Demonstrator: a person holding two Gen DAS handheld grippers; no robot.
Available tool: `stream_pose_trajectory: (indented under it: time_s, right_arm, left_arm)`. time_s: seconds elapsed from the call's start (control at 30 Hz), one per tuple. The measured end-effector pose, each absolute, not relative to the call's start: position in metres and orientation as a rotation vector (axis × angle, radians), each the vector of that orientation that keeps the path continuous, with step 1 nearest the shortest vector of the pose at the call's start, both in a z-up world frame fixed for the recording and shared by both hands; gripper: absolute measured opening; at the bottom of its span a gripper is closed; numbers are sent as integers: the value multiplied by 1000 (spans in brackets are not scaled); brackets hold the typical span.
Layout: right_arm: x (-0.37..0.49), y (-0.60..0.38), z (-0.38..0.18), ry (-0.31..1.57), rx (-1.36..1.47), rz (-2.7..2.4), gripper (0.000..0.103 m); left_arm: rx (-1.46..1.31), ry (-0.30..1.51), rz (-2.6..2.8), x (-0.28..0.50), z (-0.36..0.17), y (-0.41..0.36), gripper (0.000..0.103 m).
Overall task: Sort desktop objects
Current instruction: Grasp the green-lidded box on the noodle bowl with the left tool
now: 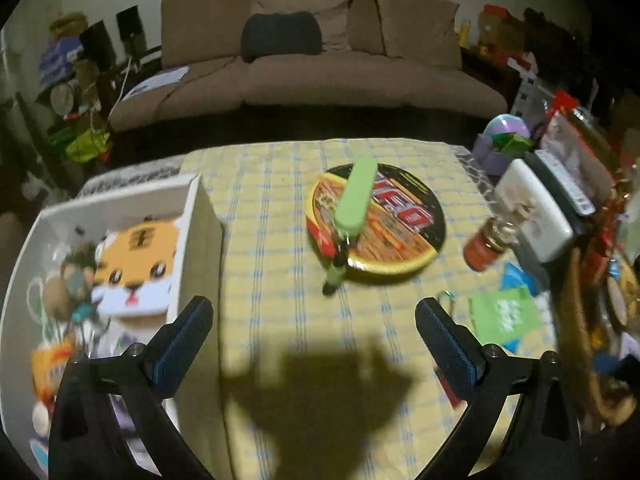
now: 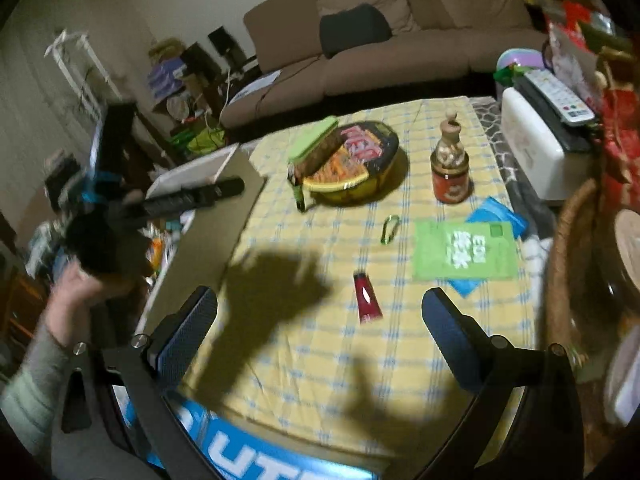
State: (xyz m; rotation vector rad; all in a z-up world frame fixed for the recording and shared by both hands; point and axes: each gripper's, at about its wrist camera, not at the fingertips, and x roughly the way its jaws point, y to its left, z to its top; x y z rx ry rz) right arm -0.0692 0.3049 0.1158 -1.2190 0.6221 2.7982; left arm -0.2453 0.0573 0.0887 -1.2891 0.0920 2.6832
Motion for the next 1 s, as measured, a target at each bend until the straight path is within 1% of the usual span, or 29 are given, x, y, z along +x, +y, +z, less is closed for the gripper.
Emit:
stream_pose_trajectory:
  time_s: [0.13, 0.23, 0.27, 0.3, 0.33, 0.43, 0.47, 0.5, 0.53, 0.57, 0.6, 0.77, 0.87, 0.93, 1.0]
  right_arm:
    - [-77, 321, 130, 639, -1113, 2824, 103]
    - [-78, 328, 127, 665, -1076, 2826, 103]
    - [-80, 331, 124, 673, -1081, 2824, 103]
    - [-81, 332, 121, 678, -1100, 2819, 103]
    - [-83, 333, 117, 681, -1122, 2815, 101]
    - [-86, 337, 109, 675, -1143, 2806, 100]
    - [-87, 336, 107, 670, -1151, 2806, 100]
    - [-87, 336, 107, 665, -1159, 2806, 100]
    - [-88, 336, 105, 660, -1170, 2806, 100]
    - [-89, 336, 103, 658, -1177, 2806, 100]
    - [-90, 337, 101, 659, -1184, 2805, 100]
    - [-89, 336, 95, 658, -1208, 2794, 100]
    - [-89, 337, 94, 675, -1207, 2790, 100]
    - [-87, 339, 95, 729, -1198, 2797, 100]
    - [-87, 343, 95, 864, -1186, 2808, 100]
  left_arm:
    - [-1281, 213, 2685, -278, 80, 77, 103]
    - [-1302, 283, 2689, -301, 67, 89, 103]
    - [-1309, 301, 2688, -307, 63, 93, 102]
    - [-1315, 317, 2689, -313, 59, 97, 98]
    - [-1313, 332, 2690, -318, 55, 101, 91]
    - [-1340, 331, 2685, -330, 45, 106, 75]
    - [-1346, 330, 2677, -334, 41, 108, 75]
    - [-1347, 328, 2671, -337, 38, 110, 71]
    - [-1349, 322, 2667, -339, 36, 110, 59]
    - [-1355, 302, 2648, -341, 33, 111, 50]
    - [-1371, 253, 2607, -343, 30, 110, 26]
    - [-1326, 11, 2556, -334, 33, 94, 25]
    - [-1305, -52, 2524, -321, 39, 86, 25]
    - [-1289, -108, 2484, -308, 43, 81, 25]
    - [-1278, -135, 2452, -295, 48, 77, 25]
